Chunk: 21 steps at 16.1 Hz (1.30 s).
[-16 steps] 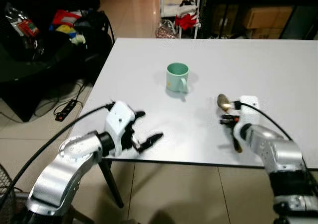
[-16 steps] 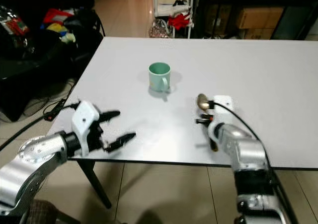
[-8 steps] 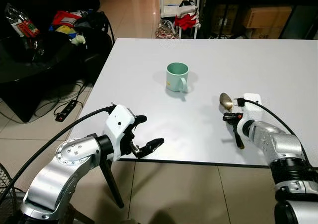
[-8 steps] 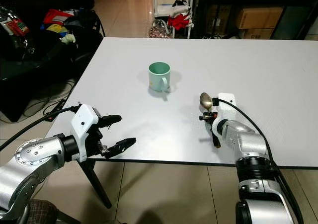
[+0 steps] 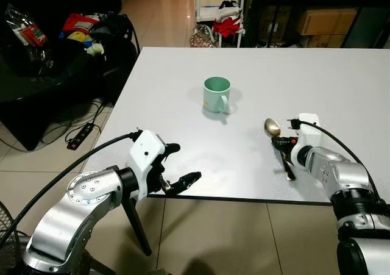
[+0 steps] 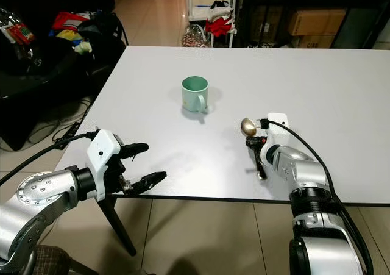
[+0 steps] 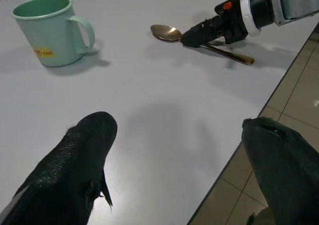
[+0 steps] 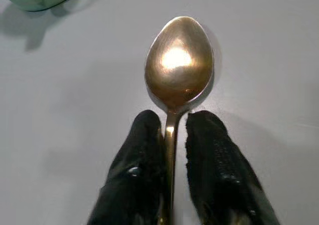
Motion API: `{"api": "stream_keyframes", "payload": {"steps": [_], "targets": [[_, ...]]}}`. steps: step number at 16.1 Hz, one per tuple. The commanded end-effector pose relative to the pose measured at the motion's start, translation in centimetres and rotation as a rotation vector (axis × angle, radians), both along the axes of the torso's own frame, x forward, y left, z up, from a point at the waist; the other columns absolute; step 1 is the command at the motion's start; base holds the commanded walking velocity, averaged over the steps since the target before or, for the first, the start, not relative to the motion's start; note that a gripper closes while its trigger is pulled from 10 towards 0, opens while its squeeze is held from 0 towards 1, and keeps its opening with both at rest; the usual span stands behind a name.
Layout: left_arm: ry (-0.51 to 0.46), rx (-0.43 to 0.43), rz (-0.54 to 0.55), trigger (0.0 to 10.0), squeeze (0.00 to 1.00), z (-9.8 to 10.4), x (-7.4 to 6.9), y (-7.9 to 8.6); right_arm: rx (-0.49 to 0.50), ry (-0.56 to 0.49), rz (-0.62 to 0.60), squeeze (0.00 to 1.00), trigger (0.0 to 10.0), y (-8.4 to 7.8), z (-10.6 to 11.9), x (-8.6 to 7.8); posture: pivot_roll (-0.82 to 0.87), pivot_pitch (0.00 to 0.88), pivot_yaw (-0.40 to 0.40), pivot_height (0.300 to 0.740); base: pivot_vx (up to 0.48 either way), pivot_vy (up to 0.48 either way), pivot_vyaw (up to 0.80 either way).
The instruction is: Setting the table
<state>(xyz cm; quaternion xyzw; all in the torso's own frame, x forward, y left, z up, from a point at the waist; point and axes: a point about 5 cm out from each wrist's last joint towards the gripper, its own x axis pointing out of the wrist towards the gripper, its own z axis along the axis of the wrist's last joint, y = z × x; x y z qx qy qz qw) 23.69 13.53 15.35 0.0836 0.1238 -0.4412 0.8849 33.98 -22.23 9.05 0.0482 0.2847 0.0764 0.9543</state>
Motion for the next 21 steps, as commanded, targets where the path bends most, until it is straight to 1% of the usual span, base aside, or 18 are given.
{"api": "stream_keyframes", "payload": {"steps": [1,3,4,6,7,8,9,10,11,13,14,15,17,18,19,20,21], "targets": [[-0.012,0.009,0.000,10.0,0.00,0.3,0.1,0.0,-0.007,0.030,-0.003,1.00,10.0,-0.2,-0.5,-0.2,0.05,0.020,0.049,0.740,0.000,0.000,0.00],[-0.040,0.007,0.027,10.0,0.00,0.5,0.4,0.1,-0.010,0.012,-0.006,1.00,10.0,-0.2,-0.1,-0.2,0.06,0.012,0.047,0.740,0.000,0.000,0.00],[-0.055,0.008,0.061,10.0,0.00,0.6,0.6,0.3,-0.008,-0.006,-0.003,1.00,10.0,-0.2,0.4,-0.4,0.06,0.007,0.046,0.740,0.000,0.000,0.00],[-0.097,-0.023,0.185,10.0,0.00,1.0,1.4,1.0,-0.011,-0.065,0.015,1.00,10.0,0.0,2.0,-1.6,0.05,0.000,0.047,0.740,0.000,0.000,0.00],[-0.137,-0.043,0.278,10.0,0.00,1.3,1.8,1.6,0.003,-0.137,0.021,1.00,10.0,0.4,3.8,-2.9,0.04,0.000,0.051,0.740,0.000,0.000,0.00],[-0.151,-0.053,0.357,10.0,0.00,1.4,2.0,2.1,0.030,-0.203,0.027,1.00,10.0,1.1,5.0,-4.5,0.03,0.000,0.054,0.740,0.000,0.000,0.00],[-0.153,-0.052,0.375,10.0,0.00,1.4,2.0,2.2,0.039,-0.221,0.030,1.00,10.0,1.4,5.3,-4.9,0.03,0.000,0.054,0.740,0.000,0.000,0.00],[-0.170,-0.049,0.435,10.0,0.00,1.5,2.0,2.6,0.029,-0.296,0.028,1.00,10.0,2.3,5.9,-6.7,0.02,0.000,0.058,0.740,0.000,-0.480,0.00],[-0.181,-0.046,0.478,10.0,0.00,1.4,1.9,2.9,0.045,-0.347,0.006,1.00,10.0,3.2,6.2,-8.2,0.02,0.000,0.053,0.740,0.000,-0.480,0.00],[-0.182,-0.043,0.520,10.0,0.00,1.2,1.8,3.2,0.070,-0.412,-0.042,1.00,10.0,4.0,6.7,-9.6,0.02,0.000,0.038,0.740,0.000,-0.480,0.00],[-0.184,-0.040,0.562,10.0,0.00,0.9,1.8,3.5,0.050,-0.469,-0.082,1.00,10.0,4.5,6.9,-10.4,0.01,0.000,0.043,0.740,0.000,-0.480,0.00],[-0.183,-0.038,0.584,10.0,0.00,0.7,1.8,3.6,0.027,-0.481,-0.101,1.00,10.0,4.6,6.6,-10.9,0.01,0.000,0.051,0.740,0.000,-0.480,0.00],[-0.185,-0.040,0.590,10.0,0.00,0.8,1.9,3.5,0.011,-0.480,-0.117,1.00,10.0,4.7,6.6,-11.2,0.01,0.000,0.056,0.740,0.000,-0.480,0.00],[-0.186,-0.039,0.577,10.0,0.00,0.7,1.9,3.3,-0.039,-0.563,-0.137,1.00,10.0,4.5,6.9,-11.5,0.00,0.000,0.056,0.740,0.000,-0.480,0.00],[-0.183,-0.040,0.582,10.0,0.00,0.7,1.9,3.2,-0.041,-0.523,-0.134,1.00,10.0,4.6,6.4,-11.8,0.00,0.000,0.056,0.740,0.000,-0.480,0.00],[-0.182,-0.040,0.585,10.0,0.00,0.7,1.9,3.2,-0.004,-0.509,-0.133,1.00,10.0,4.7,6.2,-12.0,0.00,0.000,0.056,0.740,0.000,-0.480,0.00],[-0.185,-0.038,0.598,10.0,0.00,0.6,1.8,3.3,0.058,-0.474,-0.118,1.00,10.0,5.3,5.8,-12.2,0.02,0.000,0.044,0.740,0.000,-0.480,0.00]]}}
